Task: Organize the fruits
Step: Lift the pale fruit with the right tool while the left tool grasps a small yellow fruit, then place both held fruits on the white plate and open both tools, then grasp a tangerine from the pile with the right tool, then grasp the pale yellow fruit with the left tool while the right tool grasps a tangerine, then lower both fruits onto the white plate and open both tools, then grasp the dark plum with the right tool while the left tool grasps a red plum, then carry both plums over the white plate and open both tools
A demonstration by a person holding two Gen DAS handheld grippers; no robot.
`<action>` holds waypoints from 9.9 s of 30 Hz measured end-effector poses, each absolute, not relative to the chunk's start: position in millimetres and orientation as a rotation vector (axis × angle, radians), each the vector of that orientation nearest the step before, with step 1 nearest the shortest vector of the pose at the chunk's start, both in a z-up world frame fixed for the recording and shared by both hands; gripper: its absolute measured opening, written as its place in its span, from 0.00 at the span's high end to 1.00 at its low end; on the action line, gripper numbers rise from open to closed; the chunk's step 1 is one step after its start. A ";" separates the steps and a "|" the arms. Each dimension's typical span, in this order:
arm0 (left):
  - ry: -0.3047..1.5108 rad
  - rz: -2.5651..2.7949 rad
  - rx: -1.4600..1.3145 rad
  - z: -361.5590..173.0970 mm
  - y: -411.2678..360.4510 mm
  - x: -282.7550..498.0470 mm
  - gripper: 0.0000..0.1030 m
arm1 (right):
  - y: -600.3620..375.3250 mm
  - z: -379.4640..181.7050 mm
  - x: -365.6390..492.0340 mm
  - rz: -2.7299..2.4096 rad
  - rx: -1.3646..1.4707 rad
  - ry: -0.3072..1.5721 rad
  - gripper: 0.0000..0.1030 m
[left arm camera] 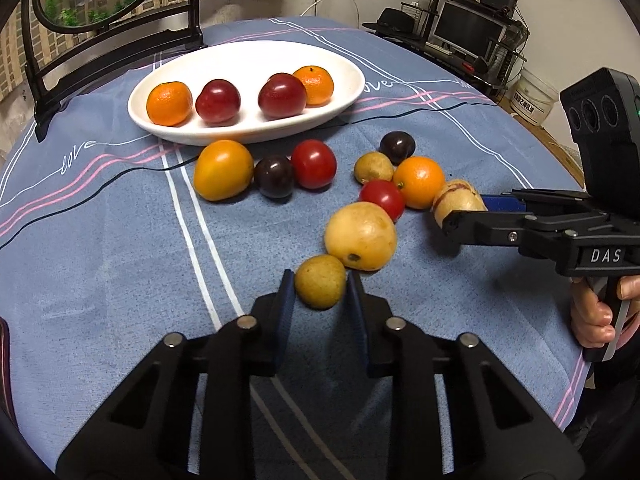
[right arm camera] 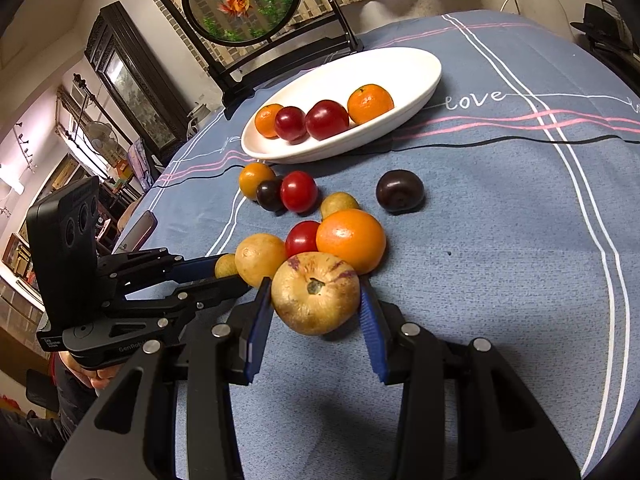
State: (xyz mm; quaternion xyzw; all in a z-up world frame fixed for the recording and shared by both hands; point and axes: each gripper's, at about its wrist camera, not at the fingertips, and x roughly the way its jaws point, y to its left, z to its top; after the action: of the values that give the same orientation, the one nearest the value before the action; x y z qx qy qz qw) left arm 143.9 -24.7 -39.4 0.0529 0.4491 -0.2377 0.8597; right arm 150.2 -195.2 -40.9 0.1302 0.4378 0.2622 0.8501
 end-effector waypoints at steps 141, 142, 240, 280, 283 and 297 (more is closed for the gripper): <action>0.849 -0.452 -0.022 -14.1 -39.8 162.5 0.62 | -207.3 -11.7 183.9 0.499 0.205 0.753 0.62; 0.841 -0.433 -0.047 -8.7 -36.8 170.7 0.62 | -207.2 -8.4 187.2 0.499 0.221 0.731 0.61; 0.810 -0.391 0.077 -6.0 -61.6 174.8 0.38 | -217.3 -34.1 235.4 0.319 0.195 0.922 0.69; 0.812 -0.435 -0.005 -3.8 -53.3 177.3 0.72 | -200.8 -27.8 227.6 0.391 0.159 0.868 0.69; 0.802 -0.421 -0.042 1.4 -44.7 186.7 0.72 | -195.6 -21.7 231.9 0.389 0.161 0.815 0.69; 0.689 -0.230 -0.152 23.7 -18.9 290.0 0.72 | -160.6 -5.7 305.0 0.346 0.184 0.697 0.69</action>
State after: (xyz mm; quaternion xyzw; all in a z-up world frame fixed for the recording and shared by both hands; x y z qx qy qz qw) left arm 290.0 -18.9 23.7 -0.0743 0.3368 -0.1121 0.9319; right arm 305.0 -160.6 -5.7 0.0898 0.3395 0.1686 0.9210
